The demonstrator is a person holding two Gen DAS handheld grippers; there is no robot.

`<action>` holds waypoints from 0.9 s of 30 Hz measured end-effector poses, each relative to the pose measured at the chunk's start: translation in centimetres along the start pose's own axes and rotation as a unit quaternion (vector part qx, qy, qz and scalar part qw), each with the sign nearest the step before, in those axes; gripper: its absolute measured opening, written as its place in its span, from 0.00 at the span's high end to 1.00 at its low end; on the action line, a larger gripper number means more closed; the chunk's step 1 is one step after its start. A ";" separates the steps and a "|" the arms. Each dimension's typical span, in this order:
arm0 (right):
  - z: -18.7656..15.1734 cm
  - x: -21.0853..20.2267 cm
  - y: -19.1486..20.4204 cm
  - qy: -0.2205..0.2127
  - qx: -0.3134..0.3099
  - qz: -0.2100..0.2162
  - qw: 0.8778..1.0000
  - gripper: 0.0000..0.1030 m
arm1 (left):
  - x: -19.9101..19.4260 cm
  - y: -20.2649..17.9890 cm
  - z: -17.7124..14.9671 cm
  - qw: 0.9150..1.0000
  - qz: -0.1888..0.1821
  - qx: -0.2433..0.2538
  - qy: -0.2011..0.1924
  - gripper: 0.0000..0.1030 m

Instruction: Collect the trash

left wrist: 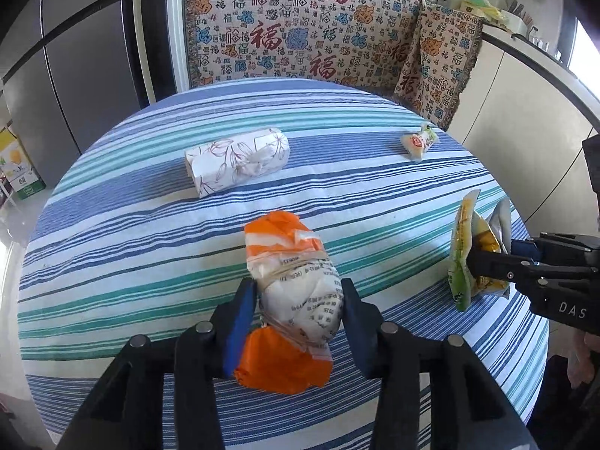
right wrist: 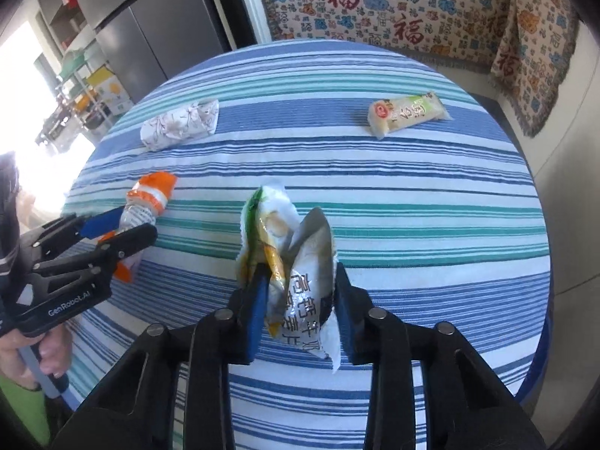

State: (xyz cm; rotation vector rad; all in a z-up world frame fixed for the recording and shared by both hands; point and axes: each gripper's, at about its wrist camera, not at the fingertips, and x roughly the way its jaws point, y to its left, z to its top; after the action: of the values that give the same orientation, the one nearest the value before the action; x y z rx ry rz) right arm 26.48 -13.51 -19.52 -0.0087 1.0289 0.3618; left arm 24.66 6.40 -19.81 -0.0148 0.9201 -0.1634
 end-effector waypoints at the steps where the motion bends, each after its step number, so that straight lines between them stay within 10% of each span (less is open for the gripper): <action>1: -0.2 -0.5 0.0 -0.003 -0.002 0.001 1.000 0.74 | -0.5 -0.3 -0.1 1.000 0.006 0.005 -0.008 0.56; 27: -1.7 -5.6 -1.5 -0.043 0.014 -0.003 0.999 0.77 | -4.8 -5.9 0.0 0.997 0.004 0.056 -0.053 0.56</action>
State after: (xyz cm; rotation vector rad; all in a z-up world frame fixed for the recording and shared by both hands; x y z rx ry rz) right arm 22.94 -16.88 -15.95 0.0294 0.9481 0.3386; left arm 21.01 1.25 -15.53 0.0838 0.8042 -0.2052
